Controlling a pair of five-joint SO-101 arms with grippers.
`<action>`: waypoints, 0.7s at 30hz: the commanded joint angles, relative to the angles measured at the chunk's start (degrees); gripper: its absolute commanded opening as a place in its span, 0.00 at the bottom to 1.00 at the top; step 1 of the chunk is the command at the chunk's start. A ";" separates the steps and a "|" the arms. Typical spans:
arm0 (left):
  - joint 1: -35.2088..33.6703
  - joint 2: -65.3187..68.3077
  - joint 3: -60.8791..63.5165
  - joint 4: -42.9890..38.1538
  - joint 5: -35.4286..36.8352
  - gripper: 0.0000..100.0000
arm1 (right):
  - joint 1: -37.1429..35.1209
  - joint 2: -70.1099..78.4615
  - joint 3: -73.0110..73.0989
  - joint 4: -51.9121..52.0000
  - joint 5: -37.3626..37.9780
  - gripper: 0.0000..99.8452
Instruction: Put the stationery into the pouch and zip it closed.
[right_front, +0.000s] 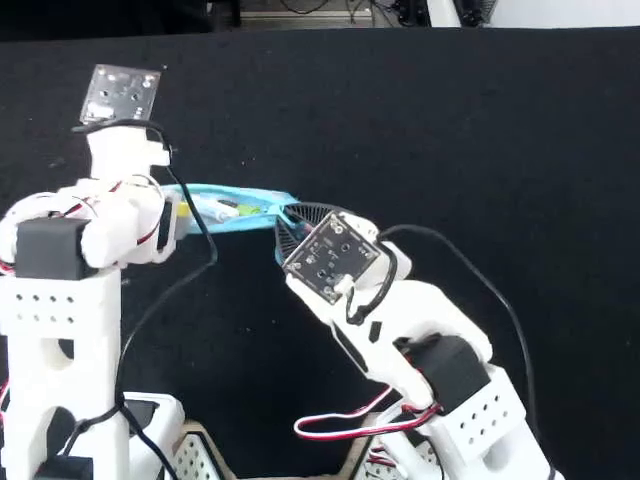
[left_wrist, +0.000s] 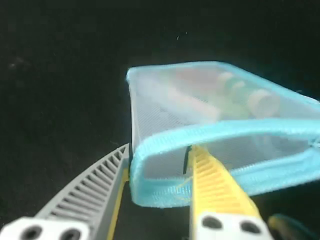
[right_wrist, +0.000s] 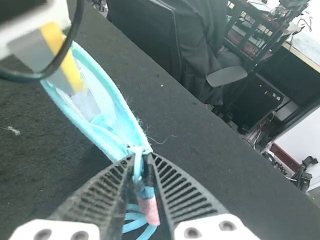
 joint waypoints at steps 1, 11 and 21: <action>-4.35 -2.29 -11.21 1.76 0.62 0.18 | -0.97 1.19 -5.49 -1.05 -0.35 0.01; -8.84 -11.08 -13.67 1.85 0.70 0.18 | -0.97 1.27 -5.76 -1.41 -0.53 0.01; -8.66 -26.73 -0.04 9.76 0.26 0.19 | -0.97 1.36 -5.93 -5.71 -0.53 0.01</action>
